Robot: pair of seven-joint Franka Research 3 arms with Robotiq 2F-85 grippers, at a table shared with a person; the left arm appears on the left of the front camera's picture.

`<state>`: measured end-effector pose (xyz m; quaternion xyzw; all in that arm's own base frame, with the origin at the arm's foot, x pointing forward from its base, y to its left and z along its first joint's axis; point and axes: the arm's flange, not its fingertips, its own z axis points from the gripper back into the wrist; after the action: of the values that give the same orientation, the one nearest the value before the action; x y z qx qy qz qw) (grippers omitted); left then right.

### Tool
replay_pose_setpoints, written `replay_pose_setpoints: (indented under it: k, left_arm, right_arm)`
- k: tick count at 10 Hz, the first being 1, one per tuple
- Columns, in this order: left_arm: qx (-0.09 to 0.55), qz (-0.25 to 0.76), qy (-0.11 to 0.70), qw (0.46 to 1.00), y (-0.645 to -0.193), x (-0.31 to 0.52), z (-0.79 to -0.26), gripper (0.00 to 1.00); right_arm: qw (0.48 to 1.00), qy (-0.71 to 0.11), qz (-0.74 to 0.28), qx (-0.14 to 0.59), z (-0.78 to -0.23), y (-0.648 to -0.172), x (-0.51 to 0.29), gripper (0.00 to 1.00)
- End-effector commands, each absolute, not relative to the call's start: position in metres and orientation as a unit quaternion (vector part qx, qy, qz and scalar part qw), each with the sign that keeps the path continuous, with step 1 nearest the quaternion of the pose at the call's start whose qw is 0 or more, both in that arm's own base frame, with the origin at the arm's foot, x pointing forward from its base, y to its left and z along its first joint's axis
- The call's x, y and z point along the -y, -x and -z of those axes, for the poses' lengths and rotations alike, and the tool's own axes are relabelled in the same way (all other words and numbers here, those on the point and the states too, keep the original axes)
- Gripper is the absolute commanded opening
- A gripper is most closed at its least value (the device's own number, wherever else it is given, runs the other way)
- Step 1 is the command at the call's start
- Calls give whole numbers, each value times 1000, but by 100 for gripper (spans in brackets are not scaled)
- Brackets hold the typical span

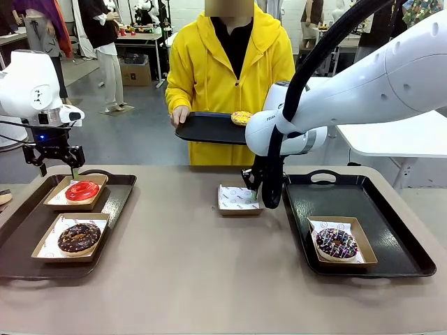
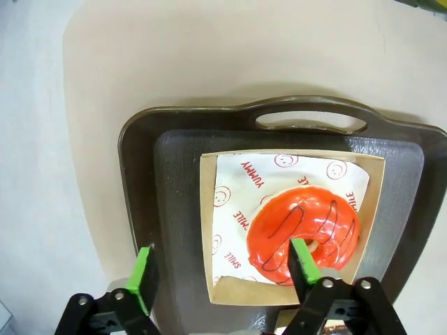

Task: Individually package the donuts and arrange them on the tray.
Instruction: Place the picked Paper togo box on the Handle tray while simultaneously picking up another Paper togo box from the table with the other hand.

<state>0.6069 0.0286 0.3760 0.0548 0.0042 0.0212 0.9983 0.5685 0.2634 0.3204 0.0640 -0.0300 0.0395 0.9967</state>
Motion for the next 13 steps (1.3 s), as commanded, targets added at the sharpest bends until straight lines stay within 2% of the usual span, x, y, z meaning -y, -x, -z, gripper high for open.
replay_pose_setpoints:
  k: [1,6,10,13]
  left_arm:
    - [5,-15,-41,999,-600,-32,-376,100]
    - [-2,-16,-10,1000,-593,-35,-384,100]
    - [65,-46,171,982,-524,-89,-433,100]
    - [94,-41,315,943,-462,-147,-443,100]
  right_arm:
    - [997,-72,-21,24,-323,-576,-264,0]
    - [996,-80,7,27,-329,-571,-263,0]
    - [994,-70,48,63,-393,-539,-256,0]
    - [991,-79,81,66,-435,-541,-249,0]
